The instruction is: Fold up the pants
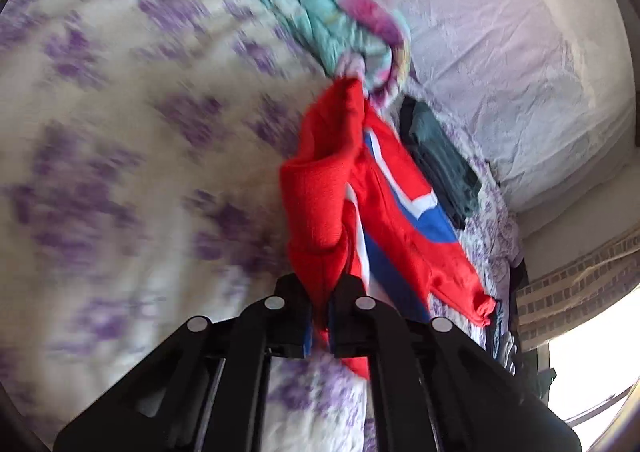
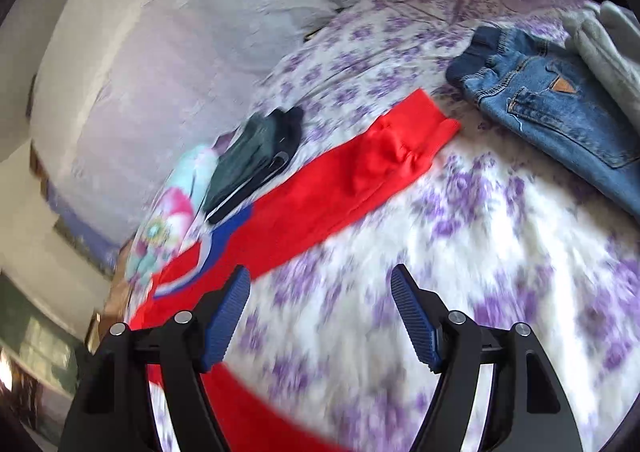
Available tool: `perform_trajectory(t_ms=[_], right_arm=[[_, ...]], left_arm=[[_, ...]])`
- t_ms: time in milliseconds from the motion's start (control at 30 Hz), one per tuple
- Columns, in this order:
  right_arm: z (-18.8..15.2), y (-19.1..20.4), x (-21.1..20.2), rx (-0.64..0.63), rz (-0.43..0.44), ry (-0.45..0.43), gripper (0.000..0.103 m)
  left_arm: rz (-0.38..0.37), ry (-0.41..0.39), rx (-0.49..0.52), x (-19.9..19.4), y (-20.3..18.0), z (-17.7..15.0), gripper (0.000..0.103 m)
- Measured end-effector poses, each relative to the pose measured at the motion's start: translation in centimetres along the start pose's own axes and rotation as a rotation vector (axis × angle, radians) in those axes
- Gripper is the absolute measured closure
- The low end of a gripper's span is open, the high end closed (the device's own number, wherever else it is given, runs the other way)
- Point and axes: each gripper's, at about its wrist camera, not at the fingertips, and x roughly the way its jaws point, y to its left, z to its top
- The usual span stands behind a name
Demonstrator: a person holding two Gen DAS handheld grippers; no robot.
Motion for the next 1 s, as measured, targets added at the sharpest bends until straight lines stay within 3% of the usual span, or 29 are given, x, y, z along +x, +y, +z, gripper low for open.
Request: perform_trajectory(t_ms=[133,233,300,367,433,500,600,733,800,833,867,900,933,967,1000], right_arm=[[-1.8,1.1,-4.2,-0.113,-0.049,0.08,0.025],[-2.9,0.5,-7.2,-0.086,-0.061,0.13,0.025],[-3.9,-0.1,-9.0,-0.067,-0.077,0.148,0.025],[-5.3,-1.1,-10.3,-0.047,-0.102,0.172,0.025],[-7.1,-2.1,-10.6,-0.008,-0.091,0.207,0.025],[-8.9,-3.5,-10.1,0.04,-0.056,0.235,0.026],[-10.4,-3.7,-9.3,0.005,-0.054,0.2,0.024],[-11.1,-2.1,-7.1,-0.036,0.017,0.223,0.025],[-11.4,-1.1,-6.2,-0.103,-0.011,0.21,0.027],[-11.4,-0.5,-5.9,-0.14,-0.019,0.201,0.03],[-11.4,-0.4,-5.7,-0.154,-0.024,0.191,0.047],[-11.3,-0.6,-5.6,-0.144,-0.011,0.181,0.072],[-11.2,-1.1,-5.3,-0.114,0.033,0.198,0.079],[-11.2,-1.4,-5.3,-0.092,0.05,0.2,0.085],[-11.0,-1.5,-5.3,-0.089,0.052,0.19,0.087]], left_arm=[[0.012,-0.021,-0.032,-4.5,2.5,0.7,0.099],[0.07,-0.004,-0.025,-4.4,4.4,-0.3,0.099],[0.059,0.015,-0.045,-3.3,6.0,-1.1,0.097],[-0.004,0.016,-0.115,-2.8,7.7,-1.3,0.097],[-0.034,0.001,-0.116,-3.2,7.8,-1.0,0.094],[-0.015,0.013,-0.117,-2.9,7.9,-1.1,0.095],[0.0,0.011,-0.09,-2.9,7.5,-1.2,0.093],[-0.016,0.013,-0.083,-2.8,6.9,-1.1,0.075],[0.009,0.007,-0.061,-2.4,6.0,-1.2,0.065],[0.028,0.003,-0.05,-2.3,5.6,-1.3,0.063],[0.053,-0.003,-0.037,-2.1,5.1,-1.3,0.061],[0.067,-0.005,-0.031,-2.0,4.9,-1.3,0.061],[0.094,-0.008,-0.02,-1.8,4.6,-1.2,0.062],[0.111,-0.012,-0.019,-1.8,4.4,-1.3,0.068],[0.135,-0.016,-0.024,-1.8,4.4,-1.3,0.085]])
